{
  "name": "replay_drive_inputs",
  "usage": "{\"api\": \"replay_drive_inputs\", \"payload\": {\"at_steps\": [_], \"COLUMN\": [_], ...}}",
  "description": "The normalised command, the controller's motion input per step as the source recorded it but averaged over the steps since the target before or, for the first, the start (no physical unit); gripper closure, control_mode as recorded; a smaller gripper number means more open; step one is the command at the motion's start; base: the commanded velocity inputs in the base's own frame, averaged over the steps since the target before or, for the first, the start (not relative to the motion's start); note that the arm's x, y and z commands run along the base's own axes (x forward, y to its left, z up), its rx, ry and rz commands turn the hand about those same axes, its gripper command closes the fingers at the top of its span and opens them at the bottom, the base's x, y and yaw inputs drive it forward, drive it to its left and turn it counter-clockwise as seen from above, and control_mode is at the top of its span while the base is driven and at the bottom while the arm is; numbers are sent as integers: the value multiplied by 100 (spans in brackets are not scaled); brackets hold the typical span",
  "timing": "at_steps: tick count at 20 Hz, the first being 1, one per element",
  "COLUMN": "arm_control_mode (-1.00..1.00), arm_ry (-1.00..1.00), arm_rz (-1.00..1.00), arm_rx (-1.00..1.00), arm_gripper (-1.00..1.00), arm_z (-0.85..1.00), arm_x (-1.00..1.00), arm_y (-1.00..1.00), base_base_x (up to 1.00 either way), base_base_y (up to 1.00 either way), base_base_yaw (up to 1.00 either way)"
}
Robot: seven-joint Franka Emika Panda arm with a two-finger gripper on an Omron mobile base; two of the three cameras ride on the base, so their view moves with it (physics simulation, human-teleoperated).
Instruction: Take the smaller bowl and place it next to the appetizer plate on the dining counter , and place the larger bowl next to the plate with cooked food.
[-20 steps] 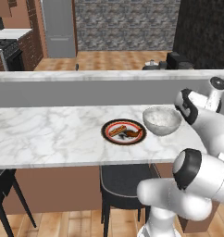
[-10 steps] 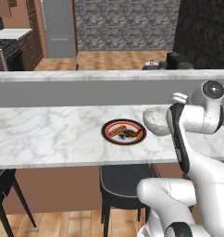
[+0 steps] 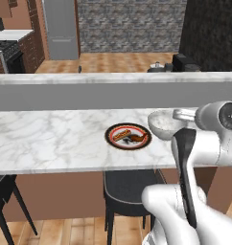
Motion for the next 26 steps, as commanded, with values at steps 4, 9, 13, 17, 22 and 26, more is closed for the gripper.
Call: {"api": "replay_drive_inputs", "payload": {"at_steps": [4, 9, 13, 17, 22, 26], "arm_control_mode": [-100, 100, 100, 100, 100, 100], "arm_ry": [-2, 1, 0, 0, 0, 0], "arm_rz": [22, 11, 0, 0, 0, 0], "arm_rx": [-9, -1, 0, 0, 0, 0], "arm_gripper": [-100, -100, -100, -100, -100, -100], "arm_z": [34, 18, 0, 0, 0, 0], "arm_x": [-76, -6, 0, 0, 0, 0], "arm_y": [13, 0, 0, 0, 0, 0], "base_base_x": [0, 3, -16, -74, -96, -45], "base_base_y": [0, -3, -66, -100, -100, -100], "base_base_yaw": [0, 5, 2, 0, -9, -13]}}
